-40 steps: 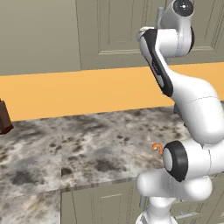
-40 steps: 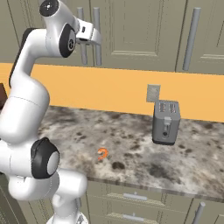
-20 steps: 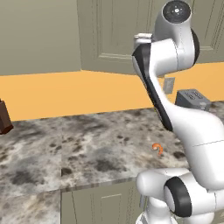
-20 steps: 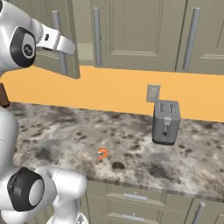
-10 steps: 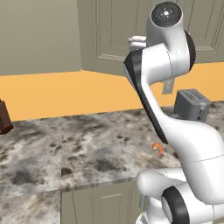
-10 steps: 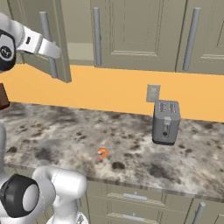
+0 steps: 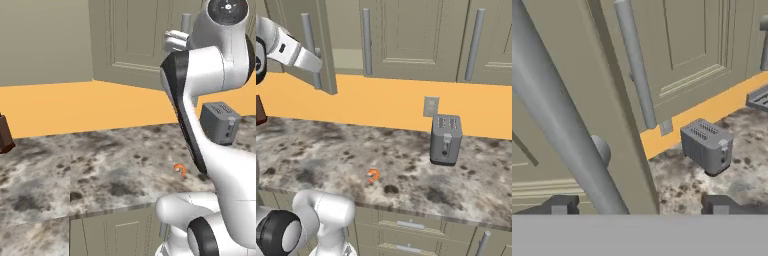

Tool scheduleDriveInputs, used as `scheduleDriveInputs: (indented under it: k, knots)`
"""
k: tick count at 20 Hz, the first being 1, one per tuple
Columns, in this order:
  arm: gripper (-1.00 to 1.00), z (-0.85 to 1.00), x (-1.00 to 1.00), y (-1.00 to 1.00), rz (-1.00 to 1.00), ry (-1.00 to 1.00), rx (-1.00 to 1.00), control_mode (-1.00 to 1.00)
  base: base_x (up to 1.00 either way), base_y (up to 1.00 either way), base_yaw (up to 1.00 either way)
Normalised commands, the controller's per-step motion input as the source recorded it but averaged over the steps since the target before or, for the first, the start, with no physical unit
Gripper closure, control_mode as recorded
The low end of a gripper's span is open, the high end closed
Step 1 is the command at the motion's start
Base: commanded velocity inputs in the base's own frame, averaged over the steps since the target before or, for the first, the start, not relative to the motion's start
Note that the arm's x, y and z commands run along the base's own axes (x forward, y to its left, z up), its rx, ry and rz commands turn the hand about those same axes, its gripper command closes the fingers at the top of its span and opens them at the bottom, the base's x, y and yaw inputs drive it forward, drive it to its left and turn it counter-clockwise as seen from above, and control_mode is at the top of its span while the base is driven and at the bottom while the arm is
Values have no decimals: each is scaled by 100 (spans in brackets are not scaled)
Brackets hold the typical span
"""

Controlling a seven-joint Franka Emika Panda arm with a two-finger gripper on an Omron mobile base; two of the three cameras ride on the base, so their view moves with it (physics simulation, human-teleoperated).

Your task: Retrieve the tupperware from the cabinet, then place the raw meat into the tupperware to avoid contamination.

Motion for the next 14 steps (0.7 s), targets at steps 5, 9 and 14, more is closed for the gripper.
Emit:
scheduleDriveInputs:
  k: [5, 9, 14]
  knots:
    - [-100, 14, -8, -48, 1, -3, 49, -100, 0, 0, 0]
    - [-100, 8, 5, -36, 6, -2, 49, -100, 0, 0, 0]
    - [-100, 1, 32, -24, 1, -1, 40, -100, 0, 0, 0]
